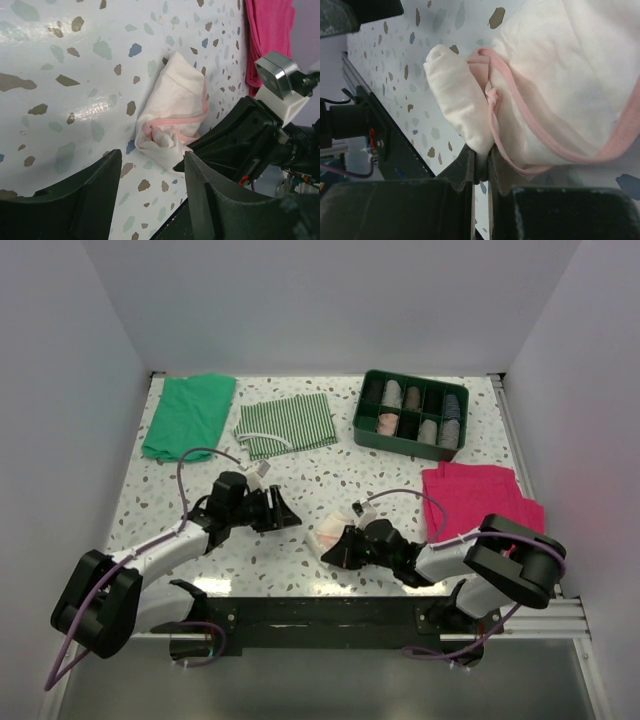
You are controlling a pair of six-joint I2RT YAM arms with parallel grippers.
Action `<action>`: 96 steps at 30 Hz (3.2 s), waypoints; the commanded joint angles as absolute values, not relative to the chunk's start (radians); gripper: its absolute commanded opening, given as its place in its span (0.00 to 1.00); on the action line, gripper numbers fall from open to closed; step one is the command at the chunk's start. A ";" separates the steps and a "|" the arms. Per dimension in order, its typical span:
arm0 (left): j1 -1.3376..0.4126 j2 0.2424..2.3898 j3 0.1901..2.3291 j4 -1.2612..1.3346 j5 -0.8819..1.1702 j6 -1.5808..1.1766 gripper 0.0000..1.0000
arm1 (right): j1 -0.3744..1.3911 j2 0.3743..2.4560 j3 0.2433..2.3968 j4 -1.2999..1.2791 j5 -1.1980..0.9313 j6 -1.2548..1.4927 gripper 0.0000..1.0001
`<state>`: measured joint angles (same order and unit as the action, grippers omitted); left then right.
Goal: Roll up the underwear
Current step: Roll the underwear to the center of the board.
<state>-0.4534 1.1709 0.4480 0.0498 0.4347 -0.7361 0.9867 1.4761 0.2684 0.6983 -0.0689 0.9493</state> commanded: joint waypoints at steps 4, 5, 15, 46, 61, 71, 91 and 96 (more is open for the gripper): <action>-0.451 1.259 0.410 0.273 0.649 -0.644 0.59 | 0.907 1.572 0.284 0.713 -0.204 1.069 0.00; -0.451 1.267 0.402 0.288 0.652 -0.637 0.59 | 0.905 1.572 0.297 0.684 -0.207 1.066 0.00; -0.454 1.420 0.351 0.492 0.647 -0.637 0.61 | 0.858 1.592 0.348 0.577 -0.271 1.058 0.00; -0.485 1.619 0.377 0.666 0.663 -0.695 0.00 | 0.870 1.425 0.558 0.208 -0.263 0.827 0.41; -0.595 1.468 0.564 0.152 0.394 -0.660 0.00 | 1.158 1.331 0.864 -0.345 0.302 0.494 0.56; -0.601 1.519 0.597 0.091 0.367 -0.675 0.00 | 1.253 1.445 0.880 -0.264 0.420 0.419 0.55; -0.603 1.514 0.626 0.069 0.391 -0.666 0.00 | 1.302 1.637 0.989 -0.281 0.526 0.271 0.56; -0.603 1.517 0.626 0.074 0.396 -0.666 0.00 | 1.302 1.655 0.959 -0.267 0.511 0.301 0.54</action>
